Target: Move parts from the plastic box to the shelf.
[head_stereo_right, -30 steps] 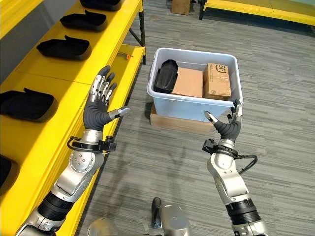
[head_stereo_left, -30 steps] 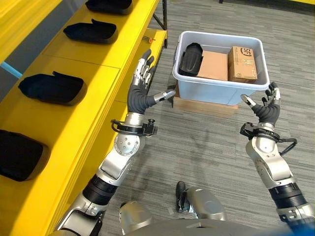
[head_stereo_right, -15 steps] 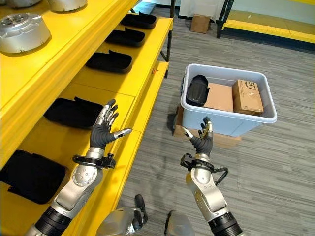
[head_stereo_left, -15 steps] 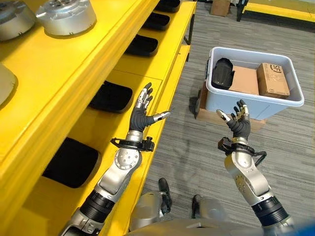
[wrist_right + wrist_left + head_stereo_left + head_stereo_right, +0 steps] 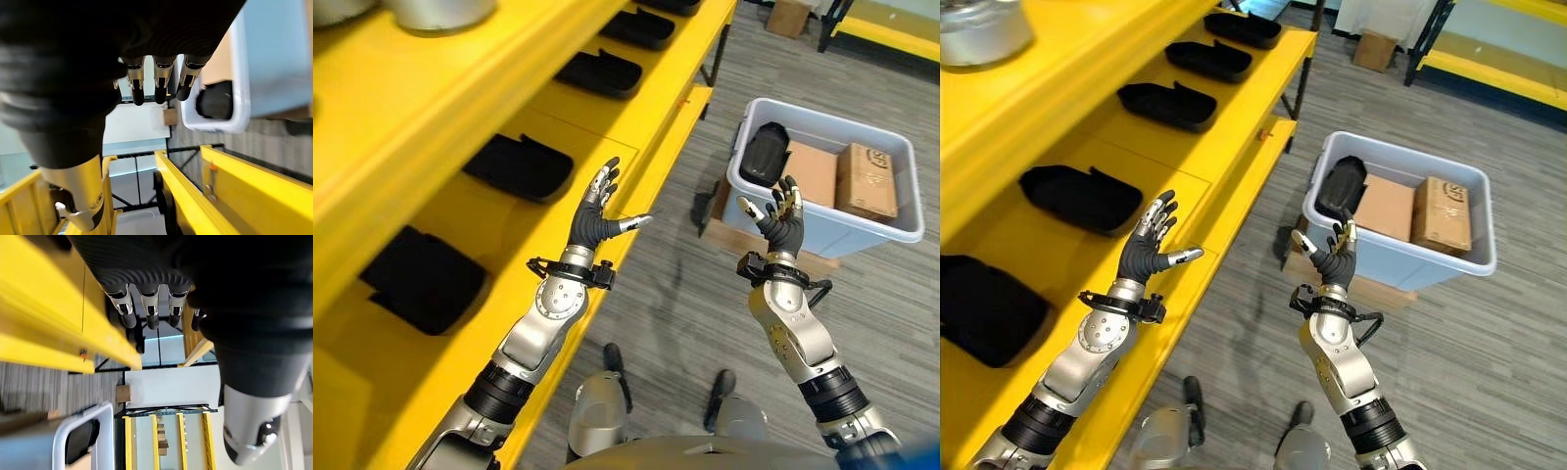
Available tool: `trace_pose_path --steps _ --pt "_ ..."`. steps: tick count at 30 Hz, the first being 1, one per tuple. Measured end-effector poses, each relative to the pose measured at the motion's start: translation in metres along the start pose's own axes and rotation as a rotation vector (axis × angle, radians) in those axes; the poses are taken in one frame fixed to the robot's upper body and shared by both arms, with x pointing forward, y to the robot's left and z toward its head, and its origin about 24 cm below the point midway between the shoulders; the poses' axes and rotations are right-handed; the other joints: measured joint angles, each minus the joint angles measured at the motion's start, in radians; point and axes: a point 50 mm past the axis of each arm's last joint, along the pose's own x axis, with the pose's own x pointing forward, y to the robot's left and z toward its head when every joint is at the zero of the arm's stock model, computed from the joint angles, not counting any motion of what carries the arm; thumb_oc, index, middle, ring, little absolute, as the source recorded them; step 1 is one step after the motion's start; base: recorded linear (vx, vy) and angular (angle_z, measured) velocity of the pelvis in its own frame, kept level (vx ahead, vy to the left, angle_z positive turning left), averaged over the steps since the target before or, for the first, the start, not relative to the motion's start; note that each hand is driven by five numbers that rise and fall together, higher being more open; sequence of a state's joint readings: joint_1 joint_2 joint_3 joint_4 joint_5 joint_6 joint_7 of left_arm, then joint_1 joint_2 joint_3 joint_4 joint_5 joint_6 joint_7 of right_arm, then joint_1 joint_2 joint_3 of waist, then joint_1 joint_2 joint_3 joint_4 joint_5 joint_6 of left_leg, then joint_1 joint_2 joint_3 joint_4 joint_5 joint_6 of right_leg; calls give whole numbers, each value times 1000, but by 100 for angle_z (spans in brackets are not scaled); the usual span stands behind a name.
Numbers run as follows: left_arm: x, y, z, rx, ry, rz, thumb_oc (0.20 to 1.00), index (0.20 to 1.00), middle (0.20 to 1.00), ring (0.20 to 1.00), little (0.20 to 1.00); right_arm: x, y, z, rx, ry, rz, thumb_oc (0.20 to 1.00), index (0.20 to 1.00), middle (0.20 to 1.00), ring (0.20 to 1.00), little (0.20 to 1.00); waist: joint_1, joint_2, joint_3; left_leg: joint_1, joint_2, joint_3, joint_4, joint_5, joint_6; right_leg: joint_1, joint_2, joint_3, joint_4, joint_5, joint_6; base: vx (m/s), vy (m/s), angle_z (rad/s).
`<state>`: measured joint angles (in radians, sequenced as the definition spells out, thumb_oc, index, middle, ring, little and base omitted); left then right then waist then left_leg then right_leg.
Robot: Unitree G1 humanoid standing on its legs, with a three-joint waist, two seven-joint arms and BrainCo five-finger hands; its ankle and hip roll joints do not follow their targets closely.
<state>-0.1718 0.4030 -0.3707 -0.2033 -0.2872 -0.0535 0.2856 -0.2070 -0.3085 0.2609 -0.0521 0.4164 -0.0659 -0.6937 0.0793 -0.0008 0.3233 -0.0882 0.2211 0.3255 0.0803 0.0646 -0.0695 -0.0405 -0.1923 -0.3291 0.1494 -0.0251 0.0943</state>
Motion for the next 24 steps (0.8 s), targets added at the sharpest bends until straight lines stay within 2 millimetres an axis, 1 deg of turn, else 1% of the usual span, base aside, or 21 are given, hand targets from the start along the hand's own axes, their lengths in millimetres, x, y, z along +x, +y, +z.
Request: trace_pose_path --steps 1,2,3,4,5,7,8,9,10,11,12,14,15,16,17,18,19,20,21,22,24 --pt "-1 -2 -1 -15 5 0 1000 1000 1000 1000 1000 2 -4 1 -22 -3 -2 1000 1000 1000 1000 1000 -8 14 -3 6 23 -14 -19 13 -13 -5 29 -10 6 -14 -23 104 -240 -3" --pt "-2 -4 -2 -23 6 -2 1000 1000 1000 1000 1000 3 -7 2 -29 -6 -8 1000 1000 1000 1000 1000 -13 22 -4 10 39 -14 -26 17 -8 -6 49 -15 9 -24 -40 126 -288 -10" --pt "-2 -5 -2 -32 4 -1 1000 1000 1000 1000 1000 5 -10 3 -43 -9 -14 1000 1000 1000 1000 1000 -14 28 -4 18 54 -18 -28 31 7 -9 67 -19 24 -36 -53 96 -227 -15" --pt "-3 -6 -2 -49 -1 2 1000 1000 1000 1000 1000 6 -12 3 -67 -13 -7 1000 1000 1000 1000 1000 -27 39 -10 26 80 -23 -27 65 2 -19 92 -19 59 -67 -77 84 -237 -16" --pt "-4 -6 -2 -52 -7 2 1000 1000 1000 1000 1000 7 -14 4 -76 -14 -7 1000 1000 1000 1000 1000 -33 35 -8 35 87 -22 -29 79 9 -25 94 -20 96 -93 -87 90 -264 -8" --pt "-6 -6 -2 -61 -19 8 1000 1000 1000 1000 1000 7 -15 4 -99 -16 6 1000 1000 1000 1000 1000 -33 36 -8 36 97 -28 -25 123 3 -53 92 -28 177 -160 -108 141 -308 4" --pt "-6 -5 -2 -60 -18 12 1000 1000 1000 1000 1000 6 -12 2 -106 -8 15 1000 1000 1000 1000 1000 -31 33 -7 36 114 -34 -26 155 0 -64 103 -36 219 -199 -127 257 -355 6" --pt "-6 -4 -4 -59 -21 19 1000 1000 1000 1000 1000 4 -10 1 -111 -2 27 1000 1000 1000 1000 1000 -26 28 -7 38 134 -63 -9 180 -30 -67 121 -31 240 -230 -139 322 -369 -25" --pt "-6 -3 -6 -56 -13 34 1000 1000 1000 1000 1000 5 -9 2 -109 -7 43 1000 1000 1000 1000 1000 -17 24 -5 40 149 -93 34 193 -22 -46 140 -9 235 -233 -159 255 -218 -42" --pt "-7 -3 -7 -56 -9 42 1000 1000 1000 1000 1000 5 -9 2 -111 -6 47 1000 1000 1000 1000 1000 -18 21 -3 45 148 -110 56 190 -27 -31 141 3 232 -230 -163 266 -214 -49" --pt "-6 -4 -6 -56 -12 42 1000 1000 1000 1000 1000 5 -11 2 -120 -8 45 1000 1000 1000 1000 1000 -35 21 -3 70 139 -115 61 185 -33 4 147 11 206 -227 -169 216 -158 -19" --pt "-2 -4 -2 -49 -31 41 1000 1000 1000 1000 1000 6 -20 3 -142 -12 27 1000 1000 1000 1000 1000 -53 12 -2 58 144 -99 127 188 -34 42 150 6 175 -220 -176 176 -104 -1" --pt "-2 -4 -2 -47 -29 49 1000 1000 1000 1000 1000 7 -22 4 -146 -13 20 1000 1000 1000 1000 1000 -62 -3 -4 43 127 -83 186 149 -59 61 137 10 162 -215 -177 233 -34 0" --pt "-1 -4 -2 -47 -32 47 1000 1000 1000 1000 1000 8 -24 4 -147 -12 10 1000 1000 1000 1000 1000 -66 -6 -6 40 106 -74 196 105 -53 66 129 11 156 -210 -175 240 14 -1" --pt "1 -4 0 -45 -40 46 1000 1000 1000 1000 1000 8 -25 4 -147 -10 4 1000 1000 1000 1000 1000 -66 -9 -6 53 87 -54 183 78 -39 68 123 12 154 -206 -172 305 53 9" --pt "1 -4 0 -46 -36 47 1000 1000 1000 1000 1000 7 -27 2 -141 0 -6 1000 1000 1000 1000 1000 -67 -13 -7 62 50 -55 170 31 -41 82 114 15 134 -201 -165 184 61 15" --pt "2 -4 0 -46 -32 44 1000 1000 1000 1000 1000 2 -26 -4 -124 27 -17 1000 1000 1000 1000 1000 -67 -14 -9 98 -56 -55 72 -20 -4 107 86 12 95 -178 -143 297 124 17" --pt "3 -4 0 -48 -29 44 1000 1000 1000 1000 1000 0 -25 -7 -125 43 -12 1000 1000 1000 1000 1000 -67 0 -16 118 -107 -45 5 -7 16 118 85 9 84 -168 -128 309 137 19" --pt "3 -4 0 -44 -28 41 1000 1000 1000 1000 1000 -4 -24 -12 -130 64 0 1000 1000 1000 1000 1000 -71 16 -27 148 -115 -19 -43 -22 51 128 93 7 85 -172 -114 324 147 31" --pt "5 -5 -1 -48 -21 39 1000 1000 1000 1000 1000 -10 -23 -19 -116 93 -13 1000 1000 1000 1000 1000 -70 10 -31 156 -140 -18 -50 -28 47 150 86 5 65 -171 -90 229 113 37" --pt "4 -6 -3 -45 -7 32 1000 1000 1000 1000 1000 -17 -16 -25 -100 120 4 1000 1000 1000 1000 1000 -62 11 -31 152 -154 -4 -37 -30 49 176 71 2 19 -149 -61 222 133 26"
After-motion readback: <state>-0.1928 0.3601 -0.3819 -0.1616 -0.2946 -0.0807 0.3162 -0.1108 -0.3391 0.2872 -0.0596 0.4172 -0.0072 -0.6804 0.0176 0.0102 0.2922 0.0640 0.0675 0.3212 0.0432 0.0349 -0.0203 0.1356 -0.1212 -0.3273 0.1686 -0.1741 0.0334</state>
